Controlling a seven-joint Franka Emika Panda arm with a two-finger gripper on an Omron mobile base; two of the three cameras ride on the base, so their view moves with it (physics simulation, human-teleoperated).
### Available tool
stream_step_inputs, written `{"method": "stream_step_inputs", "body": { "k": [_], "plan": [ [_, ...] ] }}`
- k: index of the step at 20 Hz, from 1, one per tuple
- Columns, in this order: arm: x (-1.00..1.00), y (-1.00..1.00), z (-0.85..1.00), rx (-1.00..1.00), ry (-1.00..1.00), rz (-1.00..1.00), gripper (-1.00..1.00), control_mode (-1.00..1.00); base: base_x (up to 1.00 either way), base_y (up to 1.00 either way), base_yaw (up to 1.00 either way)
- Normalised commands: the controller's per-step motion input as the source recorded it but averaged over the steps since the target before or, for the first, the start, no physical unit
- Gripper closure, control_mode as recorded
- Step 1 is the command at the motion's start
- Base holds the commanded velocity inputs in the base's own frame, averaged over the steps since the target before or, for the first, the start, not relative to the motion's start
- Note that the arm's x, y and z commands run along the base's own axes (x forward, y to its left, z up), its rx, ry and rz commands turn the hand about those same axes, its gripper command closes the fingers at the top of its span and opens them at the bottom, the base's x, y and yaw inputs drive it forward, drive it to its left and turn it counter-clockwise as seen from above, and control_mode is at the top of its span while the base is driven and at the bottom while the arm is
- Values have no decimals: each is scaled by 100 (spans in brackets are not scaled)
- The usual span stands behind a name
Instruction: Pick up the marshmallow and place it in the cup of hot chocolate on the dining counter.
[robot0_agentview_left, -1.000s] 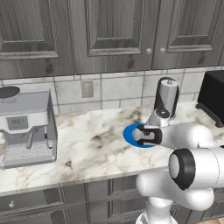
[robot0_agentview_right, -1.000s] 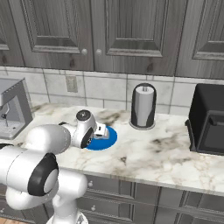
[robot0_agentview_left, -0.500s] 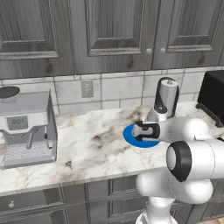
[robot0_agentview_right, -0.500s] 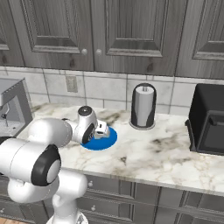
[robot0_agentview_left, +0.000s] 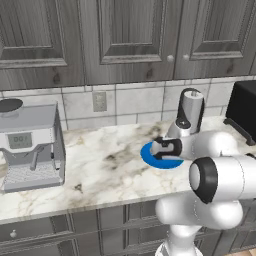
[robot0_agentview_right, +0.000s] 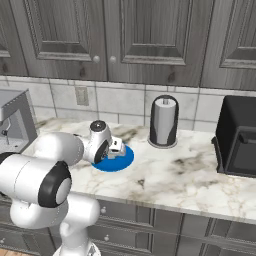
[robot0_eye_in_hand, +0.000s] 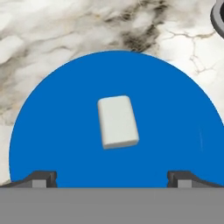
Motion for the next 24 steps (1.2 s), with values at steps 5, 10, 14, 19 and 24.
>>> {"method": "stream_step_inputs", "body": {
  "k": [5, 10, 14, 19, 24],
  "plan": [
    [13, 0, -7, 0, 0, 4, -100, -100, 0, 0, 0],
    [17, 0, -22, 0, 0, 4, -100, -100, 0, 0, 0],
    [12, 0, -22, 0, 0, 4, -100, -100, 0, 0, 0],
    [26, 0, -9, 0, 0, 3, -100, -100, 0, 0, 0],
    [32, 0, -1, 0, 1, 2, -100, -100, 0, 0, 0]
  ]
}}
